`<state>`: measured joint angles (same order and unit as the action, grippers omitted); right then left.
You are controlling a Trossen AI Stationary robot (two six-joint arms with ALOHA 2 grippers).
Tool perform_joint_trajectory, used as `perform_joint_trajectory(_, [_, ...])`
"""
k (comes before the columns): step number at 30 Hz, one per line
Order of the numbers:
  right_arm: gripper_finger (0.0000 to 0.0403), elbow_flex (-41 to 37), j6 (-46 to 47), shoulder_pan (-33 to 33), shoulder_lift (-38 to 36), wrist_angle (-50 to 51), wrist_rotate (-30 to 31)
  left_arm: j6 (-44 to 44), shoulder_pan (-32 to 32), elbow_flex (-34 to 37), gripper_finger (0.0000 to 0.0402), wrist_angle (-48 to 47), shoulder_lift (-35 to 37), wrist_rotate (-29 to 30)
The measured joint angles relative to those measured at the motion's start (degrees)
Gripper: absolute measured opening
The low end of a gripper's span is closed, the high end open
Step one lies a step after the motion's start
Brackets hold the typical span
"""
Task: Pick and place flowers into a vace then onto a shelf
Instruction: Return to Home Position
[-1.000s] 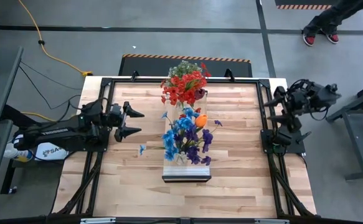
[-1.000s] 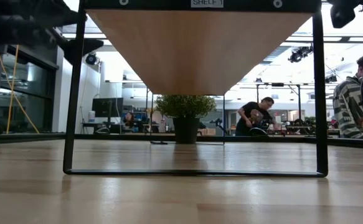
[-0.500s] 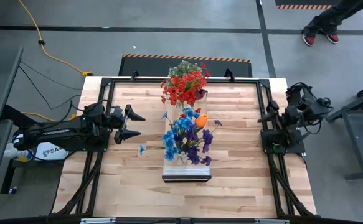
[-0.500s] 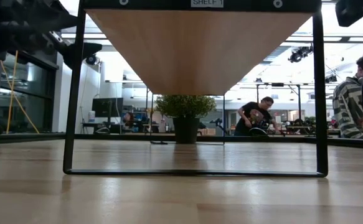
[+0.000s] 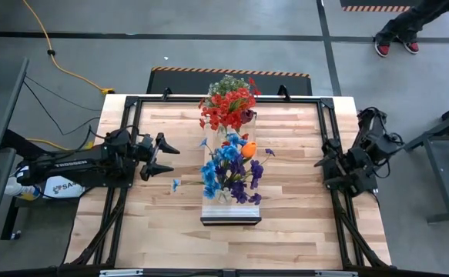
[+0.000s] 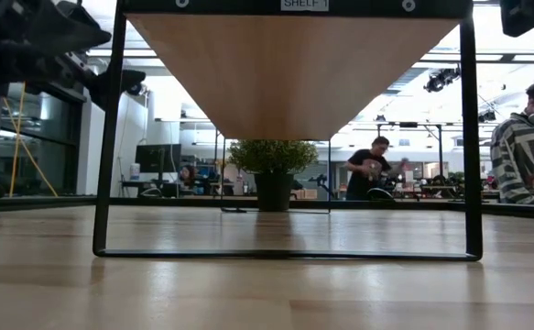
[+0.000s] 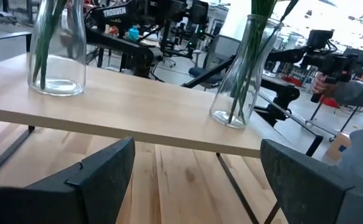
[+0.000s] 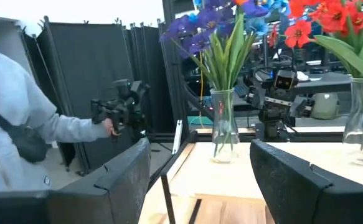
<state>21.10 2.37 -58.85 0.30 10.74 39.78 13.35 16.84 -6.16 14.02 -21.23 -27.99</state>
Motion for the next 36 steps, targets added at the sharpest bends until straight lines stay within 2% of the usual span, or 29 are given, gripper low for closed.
perform_joint_trajectory(13, [0.0262,-0.4,-0.4,14.6,0.0,0.7,-10.7,0.1,0.0,3.2,0.0379,6.0,0.0,0.1])
perform_joint_trajectory(17, [0.0262,-3.3,-0.5,20.3,0.0,-1.9,-14.1,0.0,0.0,3.2,0.0379,6.0,0.0,0.3])
perform_joint_trajectory(22, [0.0262,-9.0,0.5,28.1,0.0,-9.4,-21.1,0.0,0.0,3.2,0.0379,5.6,0.0,0.4])
perform_joint_trajectory(36, [0.0262,-10.4,2.3,47.2,0.0,-10.4,-38.5,-3.5,0.0,3.3,0.0379,5.5,0.0,0.2])
